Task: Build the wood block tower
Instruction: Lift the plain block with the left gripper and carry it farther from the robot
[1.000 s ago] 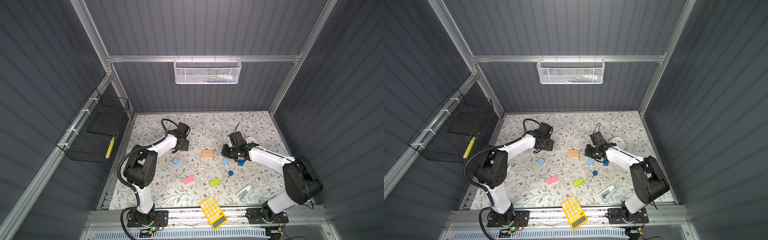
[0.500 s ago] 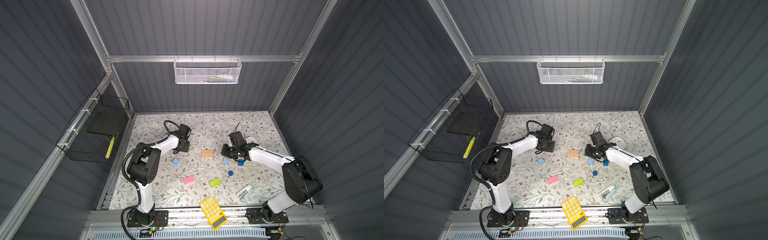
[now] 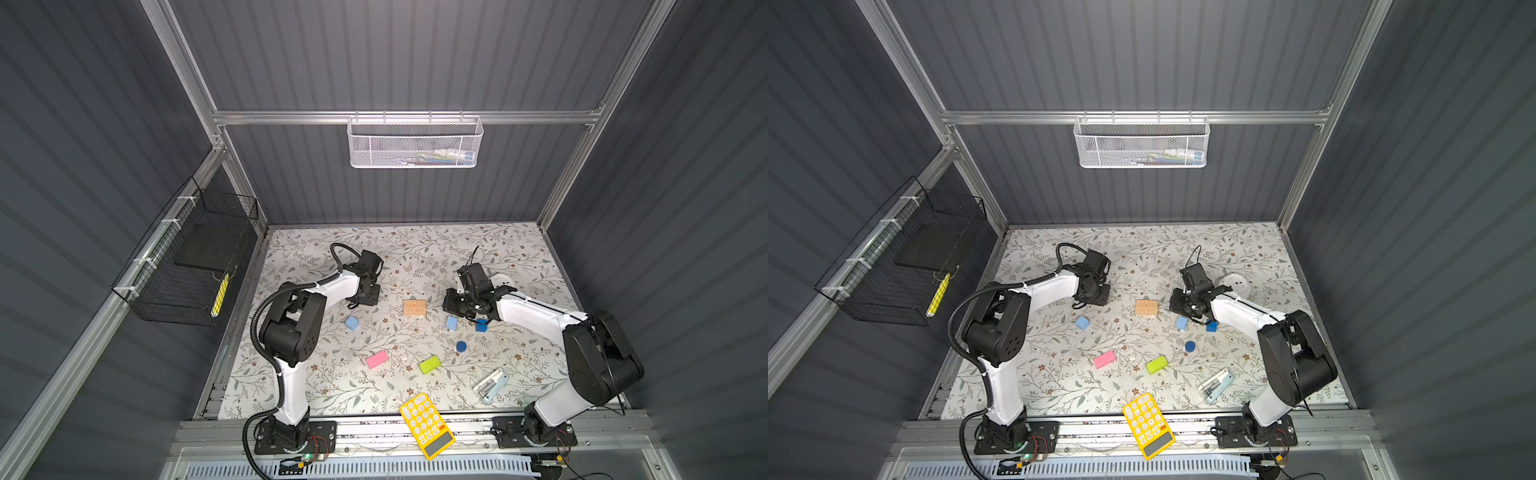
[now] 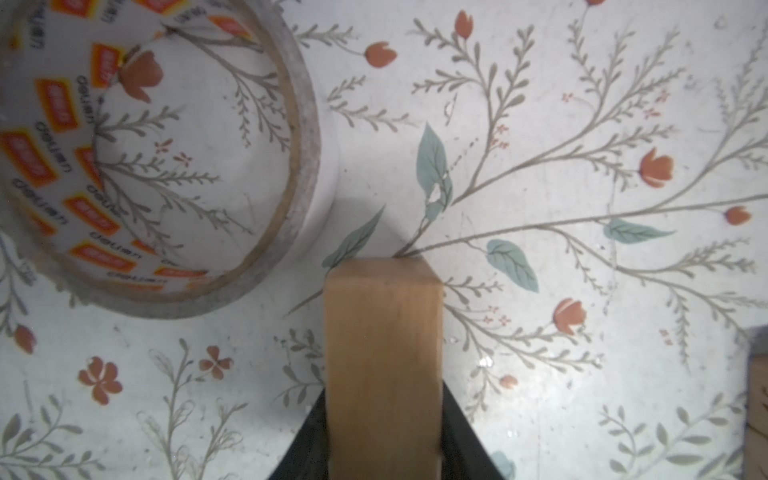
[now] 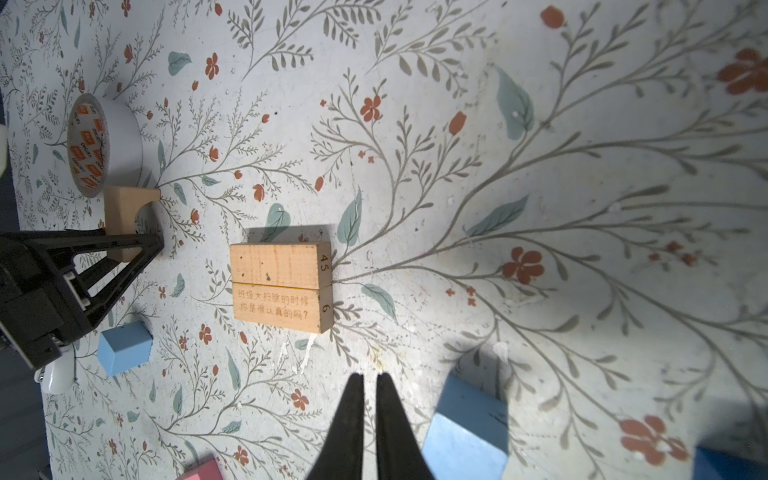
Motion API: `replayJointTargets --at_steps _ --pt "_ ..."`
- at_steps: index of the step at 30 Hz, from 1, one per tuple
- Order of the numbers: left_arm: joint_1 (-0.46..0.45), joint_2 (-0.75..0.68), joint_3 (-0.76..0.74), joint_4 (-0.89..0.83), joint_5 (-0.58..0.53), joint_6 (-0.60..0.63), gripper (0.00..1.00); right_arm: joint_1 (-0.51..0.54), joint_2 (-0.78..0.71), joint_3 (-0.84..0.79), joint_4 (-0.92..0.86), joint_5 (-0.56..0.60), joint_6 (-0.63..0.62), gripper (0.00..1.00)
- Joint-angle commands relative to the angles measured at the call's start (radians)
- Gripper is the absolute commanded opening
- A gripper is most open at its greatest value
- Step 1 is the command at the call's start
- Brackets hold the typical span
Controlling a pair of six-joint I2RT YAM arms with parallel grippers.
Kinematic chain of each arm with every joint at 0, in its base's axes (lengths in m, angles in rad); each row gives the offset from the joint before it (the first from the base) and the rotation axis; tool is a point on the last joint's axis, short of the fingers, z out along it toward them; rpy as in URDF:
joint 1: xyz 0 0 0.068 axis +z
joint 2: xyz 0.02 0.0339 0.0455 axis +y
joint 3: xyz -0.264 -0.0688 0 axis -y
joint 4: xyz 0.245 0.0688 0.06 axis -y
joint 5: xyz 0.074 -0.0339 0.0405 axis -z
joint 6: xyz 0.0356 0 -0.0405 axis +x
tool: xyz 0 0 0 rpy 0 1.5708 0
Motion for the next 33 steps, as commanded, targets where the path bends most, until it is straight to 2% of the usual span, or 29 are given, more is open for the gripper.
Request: replayJointTargets --at_steps 1,5,9,12,18,27,33 --pt "0.008 -0.015 0.005 -0.01 0.022 0.02 0.27 -0.007 0.007 0.003 -0.008 -0.001 0.0 0.12" --pt "0.008 -0.048 -0.011 -0.009 0.047 0.036 0.18 -0.007 0.006 0.007 -0.01 -0.004 -0.003 0.12" --pt "0.007 -0.091 -0.043 0.002 0.091 0.076 0.15 -0.006 -0.002 0.008 -0.016 -0.003 -0.009 0.12" --pt "0.006 -0.132 -0.065 0.0 0.116 0.104 0.07 -0.006 -0.01 0.01 -0.023 -0.003 -0.018 0.12" --pt "-0.006 -0.204 -0.087 -0.011 0.166 0.16 0.0 -0.009 -0.036 0.014 -0.052 0.003 -0.042 0.12" --pt "-0.056 -0.267 -0.077 -0.023 0.252 0.252 0.0 -0.039 -0.159 -0.011 -0.104 0.024 -0.074 0.14" --pt "-0.079 -0.209 0.046 -0.033 0.346 0.324 0.0 -0.061 -0.291 -0.038 -0.15 0.045 -0.079 0.15"
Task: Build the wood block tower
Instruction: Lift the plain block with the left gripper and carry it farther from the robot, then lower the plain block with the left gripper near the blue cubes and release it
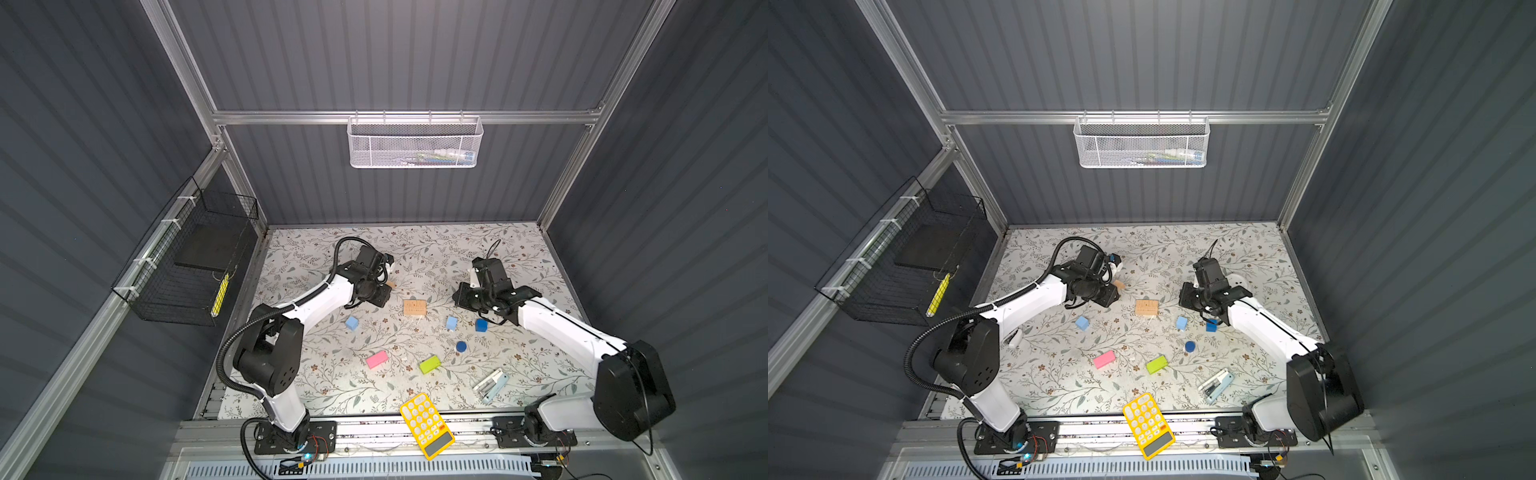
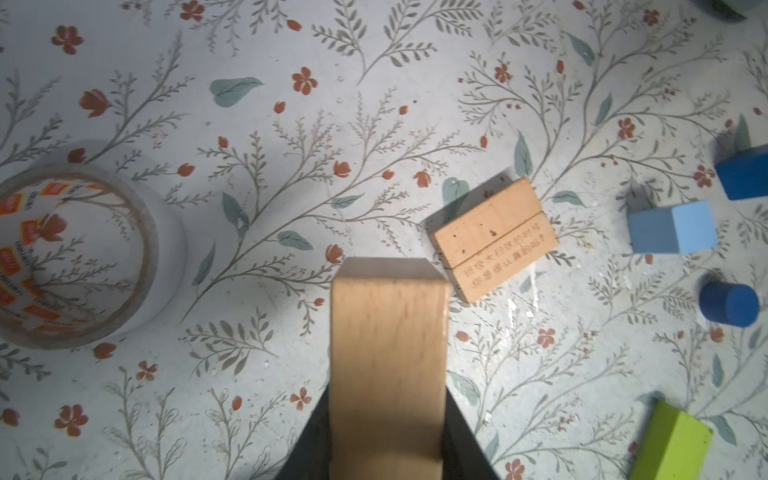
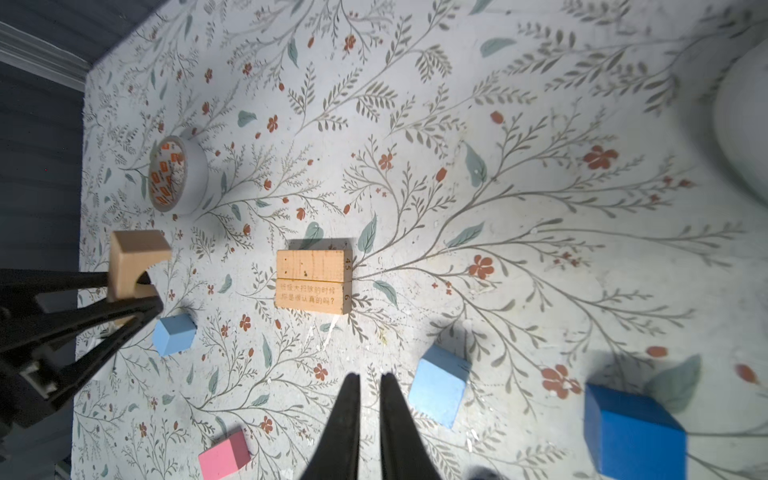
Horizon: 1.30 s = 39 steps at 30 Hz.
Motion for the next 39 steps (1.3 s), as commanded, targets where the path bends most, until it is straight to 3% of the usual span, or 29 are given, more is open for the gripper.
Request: replayJointTargets --at_steps 1,11,21,39 --pt "-0.014 0.046 0.117 -0.019 0.087 0.077 0.0 -0.011 -0.079 -0.027 -0.057 0.021 -0.017 0.15" --pt "-0.114 0.333 0.515 -0.135 0.136 0.238 0.0 -0.01 -0.306 -0.067 -0.156 0.095 -0.008 0.2" --pt "-0.178 0.601 0.803 -0.203 0.177 0.34 0.0 -0.012 -0.478 -0.118 -0.19 0.121 0.021 0.21" --pt "-0.261 0.771 0.92 -0.195 0.167 0.471 0.03 -0.013 -0.52 -0.131 -0.232 0.124 0.027 0.21"
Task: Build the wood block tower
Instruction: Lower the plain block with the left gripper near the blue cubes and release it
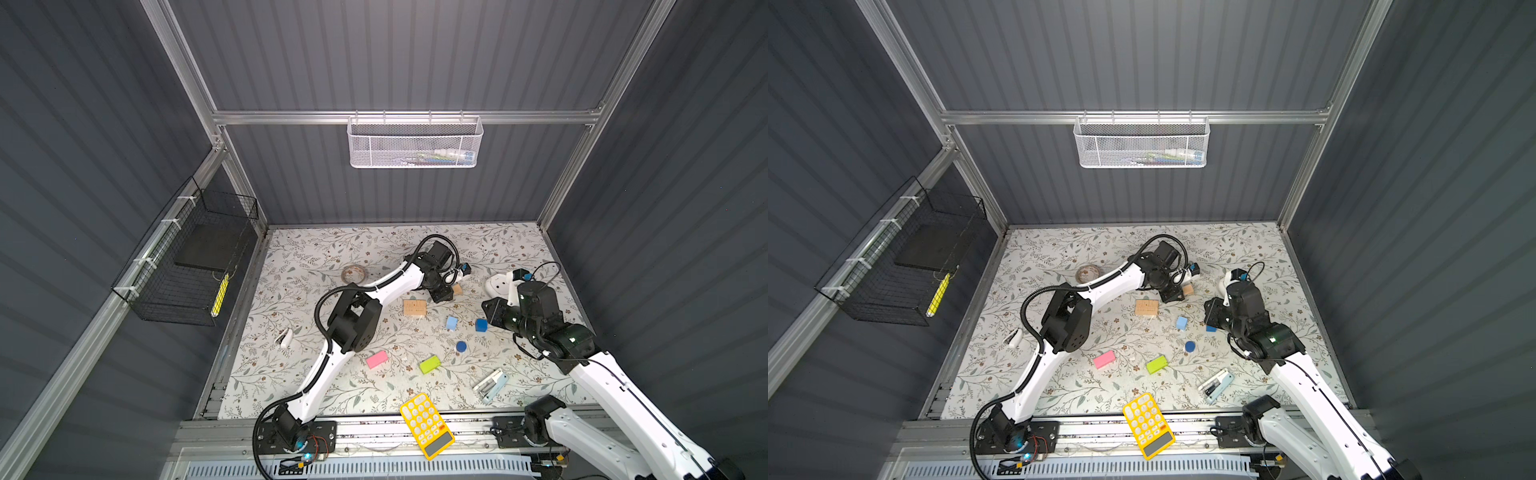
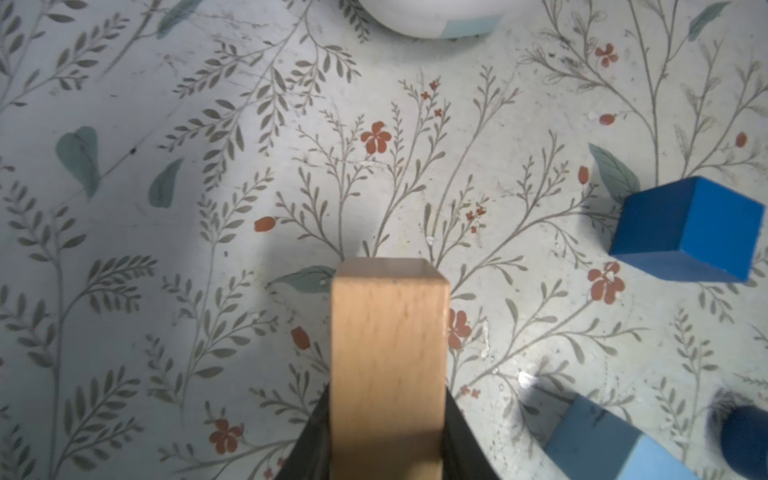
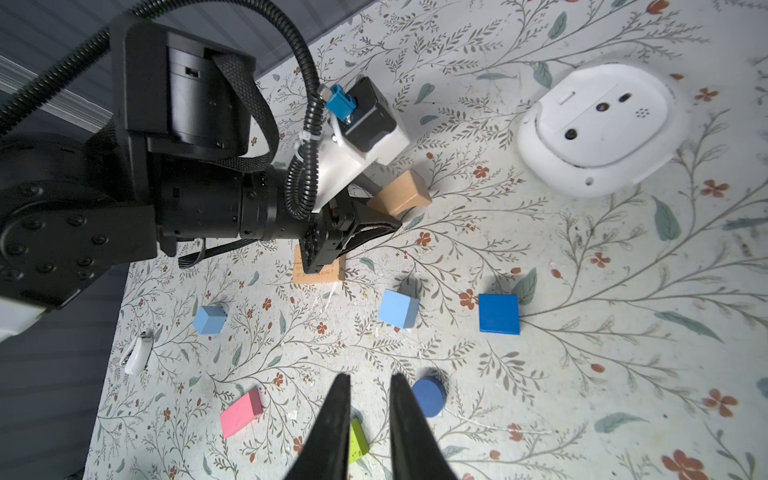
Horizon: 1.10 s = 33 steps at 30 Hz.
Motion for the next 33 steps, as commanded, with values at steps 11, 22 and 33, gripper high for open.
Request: replayJointTargets --at_steps 11,22,33 --pt "-0.019 0.059 0.071 -0.091 0.001 0.084 0.08 -0.003 0.004 -0.017 0.004 -0.009 0.02 0.21" --pt "-0.02 0.072 0.078 -0.096 -0.002 0.091 0.27 -0.003 0.011 -0.016 0.007 -0.012 0.019 0.21" --pt "-0.021 0.075 0.08 -0.1 -0.004 0.093 0.57 -0.004 0.01 -0.019 0.004 -0.009 0.021 0.23"
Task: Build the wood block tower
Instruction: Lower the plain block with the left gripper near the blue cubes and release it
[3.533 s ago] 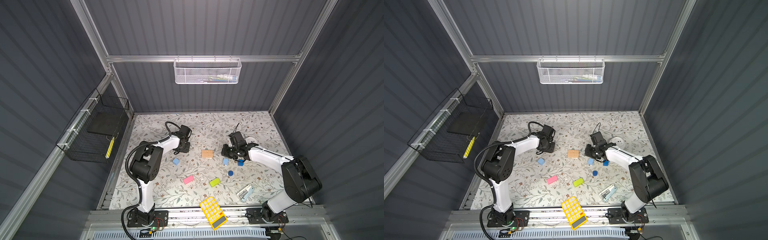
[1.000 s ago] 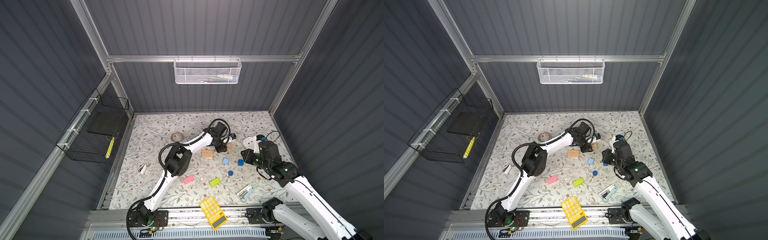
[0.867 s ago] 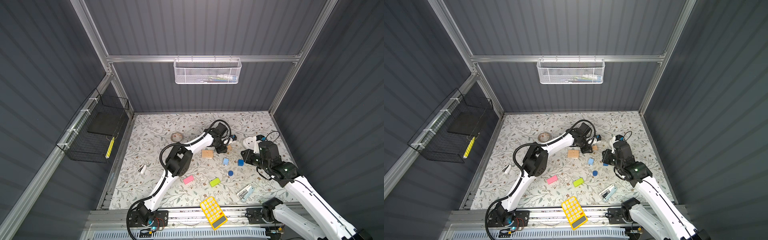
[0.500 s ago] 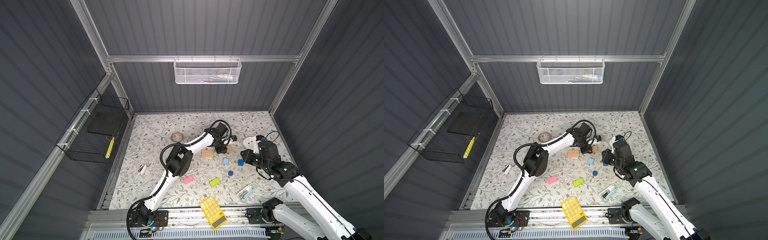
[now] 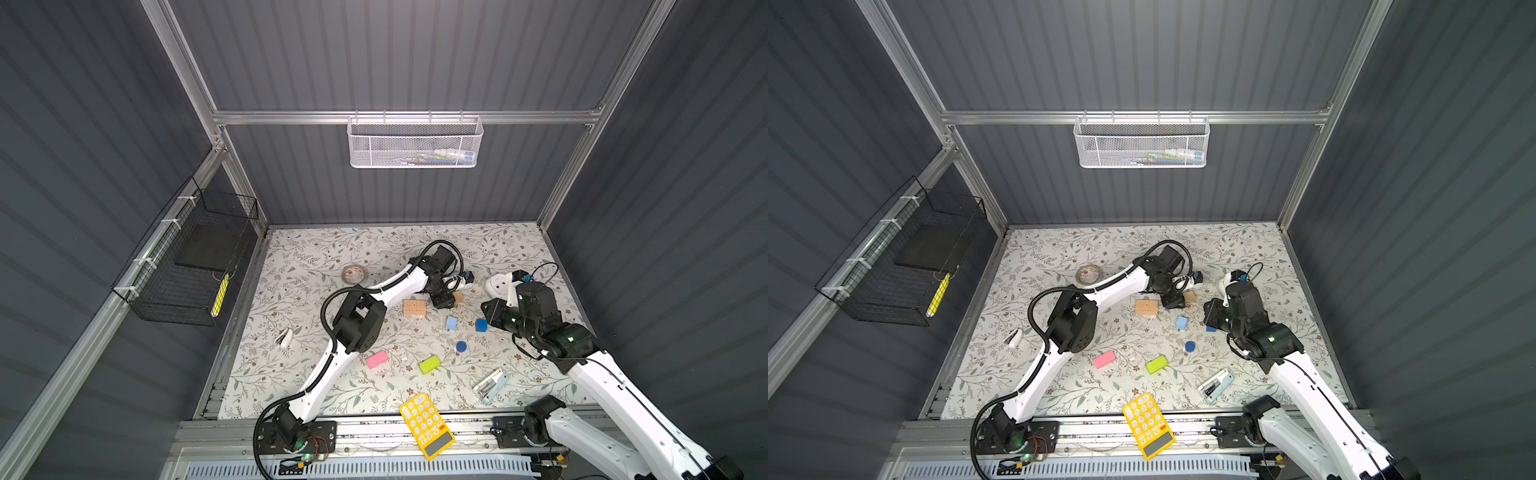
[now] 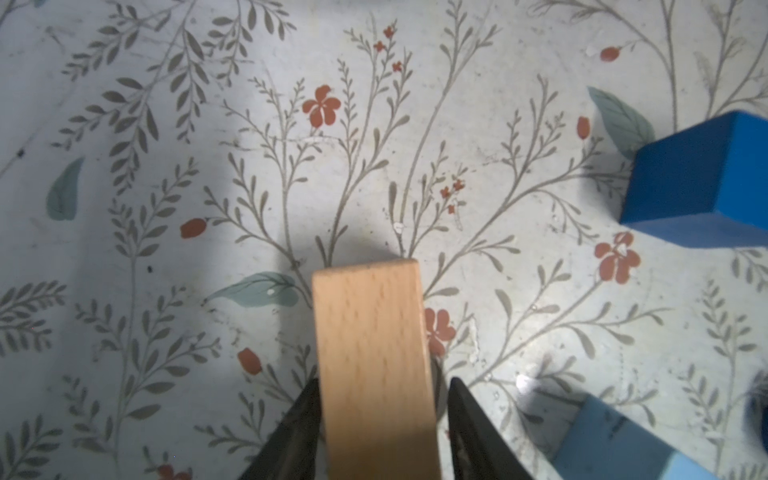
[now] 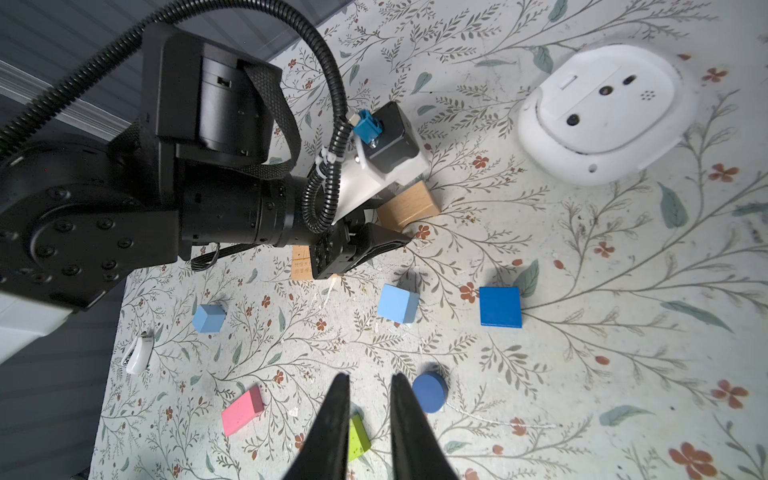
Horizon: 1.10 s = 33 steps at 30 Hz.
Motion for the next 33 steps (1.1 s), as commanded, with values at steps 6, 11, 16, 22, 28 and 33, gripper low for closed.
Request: replayJointTargets --at_steps 6,11,16,22,28,33 --pt "-0.008 -0.013 0.0 -0.001 -0.016 -0.012 0.78 -0.001 0.003 -0.012 0.001 0.0 0.002 0.25" --pt "-0.007 -0.108 -0.075 0.084 -0.006 -0.028 0.86 -0.001 0.004 -0.005 0.003 -0.001 0.004 0.36" --pt "-0.008 -0.184 -0.102 0.121 0.002 -0.041 0.9 -0.001 -0.004 0.001 0.003 0.0 0.004 0.48" --pt "-0.008 -0.297 -0.167 0.164 -0.004 -0.05 0.94 -0.001 0.005 0.016 0.0 0.01 -0.011 0.68" --pt "-0.002 -0.453 -0.304 0.218 -0.066 -0.071 0.91 -0.001 0.046 0.078 -0.036 0.04 -0.067 0.83" --pt "0.046 -0.609 -0.46 0.291 -0.072 -0.17 0.88 -0.003 0.078 0.122 -0.044 0.066 -0.108 0.99"
